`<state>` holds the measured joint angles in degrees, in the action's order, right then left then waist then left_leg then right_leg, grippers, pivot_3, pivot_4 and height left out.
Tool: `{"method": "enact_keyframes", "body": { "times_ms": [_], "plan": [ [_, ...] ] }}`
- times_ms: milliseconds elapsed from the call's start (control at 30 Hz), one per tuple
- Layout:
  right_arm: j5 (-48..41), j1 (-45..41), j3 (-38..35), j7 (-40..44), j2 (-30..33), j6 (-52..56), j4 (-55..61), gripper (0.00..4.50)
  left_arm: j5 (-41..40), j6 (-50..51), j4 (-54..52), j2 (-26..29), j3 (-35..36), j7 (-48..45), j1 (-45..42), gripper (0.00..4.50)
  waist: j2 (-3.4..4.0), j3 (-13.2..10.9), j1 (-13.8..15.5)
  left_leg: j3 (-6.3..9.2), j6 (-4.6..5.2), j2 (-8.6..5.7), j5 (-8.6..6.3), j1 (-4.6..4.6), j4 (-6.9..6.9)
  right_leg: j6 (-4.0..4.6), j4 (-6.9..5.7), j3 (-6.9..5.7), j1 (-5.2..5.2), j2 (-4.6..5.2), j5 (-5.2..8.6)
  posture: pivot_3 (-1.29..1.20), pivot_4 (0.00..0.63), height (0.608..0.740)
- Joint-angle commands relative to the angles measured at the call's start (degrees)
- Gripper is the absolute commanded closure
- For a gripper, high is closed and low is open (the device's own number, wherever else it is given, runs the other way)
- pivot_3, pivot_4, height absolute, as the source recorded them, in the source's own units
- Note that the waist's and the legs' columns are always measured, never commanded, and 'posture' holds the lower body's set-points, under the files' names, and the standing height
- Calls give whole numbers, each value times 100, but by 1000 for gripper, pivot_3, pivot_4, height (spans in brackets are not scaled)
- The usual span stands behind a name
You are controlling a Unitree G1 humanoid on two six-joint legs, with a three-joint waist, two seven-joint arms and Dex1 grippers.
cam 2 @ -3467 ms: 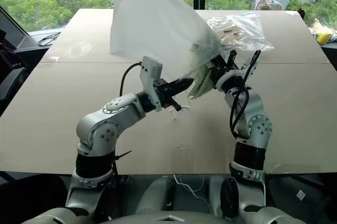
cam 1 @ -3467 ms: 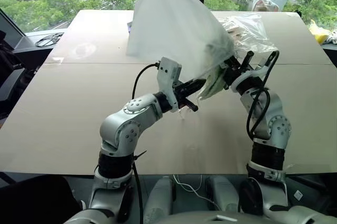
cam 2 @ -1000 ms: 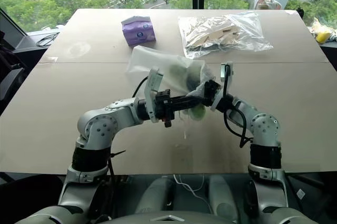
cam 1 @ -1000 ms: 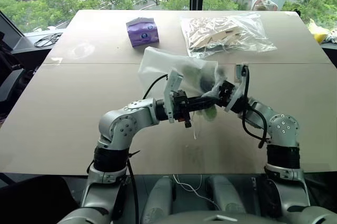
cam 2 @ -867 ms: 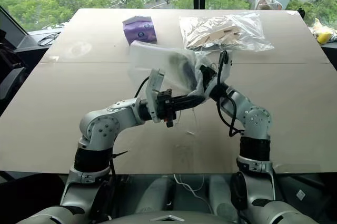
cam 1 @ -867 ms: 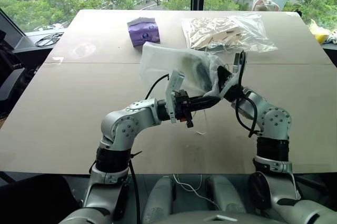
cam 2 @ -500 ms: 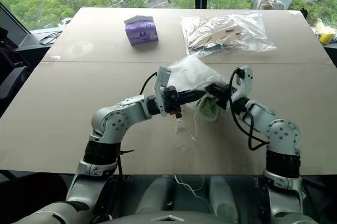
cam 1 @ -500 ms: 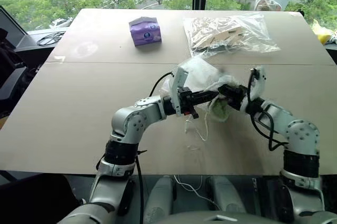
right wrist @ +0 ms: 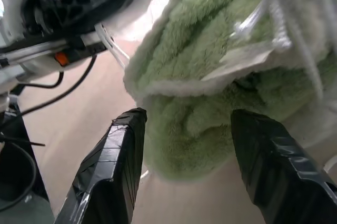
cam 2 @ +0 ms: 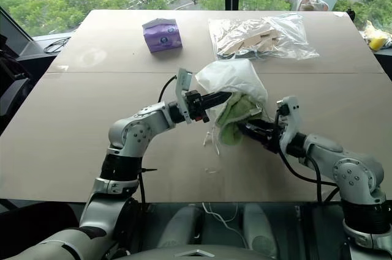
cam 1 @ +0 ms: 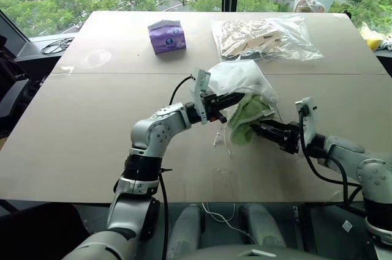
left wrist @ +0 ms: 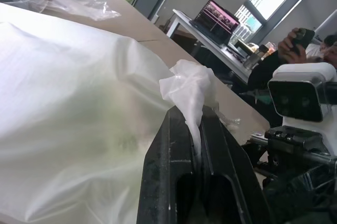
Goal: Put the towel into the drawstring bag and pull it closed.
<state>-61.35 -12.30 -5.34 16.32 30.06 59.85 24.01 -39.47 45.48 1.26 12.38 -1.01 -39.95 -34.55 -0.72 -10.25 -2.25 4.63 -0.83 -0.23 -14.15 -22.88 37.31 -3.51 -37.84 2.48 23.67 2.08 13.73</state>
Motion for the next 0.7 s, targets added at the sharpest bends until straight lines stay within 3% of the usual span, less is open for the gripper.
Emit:
{"method": "enact_keyframes", "body": {
  "times_ms": [33,333,533,700],
  "plan": [
    [374,-81,360,-146,-93,-16,243,1728,-26,-24,-216,-18,12,-25,11,4500,0,0,1,0,0,0,0,0,0,4,0,0,0,0,-2,0,150,740],
    [411,-266,61,-890,-1231,-173,-3,1728,-40,55,-351,-27,-42,-9,125,4500,0,0,3,2,-1,0,0,0,1,9,-2,-1,0,0,-6,0,150,740],
    [296,-439,-297,-1151,-1620,-347,-96,4470,-55,121,-393,-39,-72,-6,150,4500,0,0,5,6,-1,0,0,0,1,10,-2,-4,0,0,-6,0,150,740],
    [239,-785,-599,-1451,-2077,-578,-428,4470,-67,152,-498,-22,-139,-74,167,4500,0,0,-15,4,0,0,0,0,1,10,-4,-3,0,0,-6,0,150,740]
  ]
}}
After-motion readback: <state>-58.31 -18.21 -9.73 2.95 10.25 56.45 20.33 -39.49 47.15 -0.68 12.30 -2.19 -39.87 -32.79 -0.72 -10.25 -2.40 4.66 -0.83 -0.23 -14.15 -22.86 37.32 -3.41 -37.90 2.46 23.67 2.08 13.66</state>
